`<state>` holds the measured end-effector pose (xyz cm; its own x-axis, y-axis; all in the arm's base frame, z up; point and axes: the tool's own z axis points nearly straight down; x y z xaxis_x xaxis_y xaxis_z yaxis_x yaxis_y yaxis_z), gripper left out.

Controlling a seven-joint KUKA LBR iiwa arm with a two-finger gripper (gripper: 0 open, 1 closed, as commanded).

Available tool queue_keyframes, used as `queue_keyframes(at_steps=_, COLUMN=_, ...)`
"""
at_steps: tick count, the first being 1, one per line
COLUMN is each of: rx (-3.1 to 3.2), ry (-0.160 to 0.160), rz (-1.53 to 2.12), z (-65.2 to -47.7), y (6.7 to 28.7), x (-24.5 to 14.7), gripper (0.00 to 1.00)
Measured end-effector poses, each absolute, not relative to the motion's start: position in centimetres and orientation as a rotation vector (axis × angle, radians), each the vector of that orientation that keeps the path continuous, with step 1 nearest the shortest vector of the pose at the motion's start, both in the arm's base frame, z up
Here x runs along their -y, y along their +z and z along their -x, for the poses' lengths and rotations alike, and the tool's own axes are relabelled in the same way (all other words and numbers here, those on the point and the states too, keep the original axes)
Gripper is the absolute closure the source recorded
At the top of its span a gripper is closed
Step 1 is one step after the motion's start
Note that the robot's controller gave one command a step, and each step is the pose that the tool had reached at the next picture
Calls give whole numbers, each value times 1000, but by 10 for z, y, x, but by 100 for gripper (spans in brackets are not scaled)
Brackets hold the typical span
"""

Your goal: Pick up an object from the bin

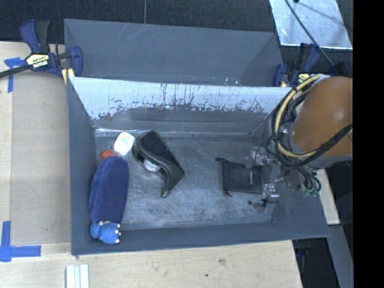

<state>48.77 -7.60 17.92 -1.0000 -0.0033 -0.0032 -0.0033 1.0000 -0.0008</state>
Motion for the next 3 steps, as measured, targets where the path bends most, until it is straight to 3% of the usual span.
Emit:
queue_keyframes(at_steps=1, rx=-3142, ry=0, rz=-59, z=-542, y=66, x=70, gripper=0)
queue_keyframes(at_steps=2, rx=-3137, ry=-1, rz=-58, z=-542, y=70, x=71, gripper=100)
queue_keyframes(at_steps=3, rx=-3129, ry=-2, rz=-53, z=-546, y=253, x=72, gripper=100)
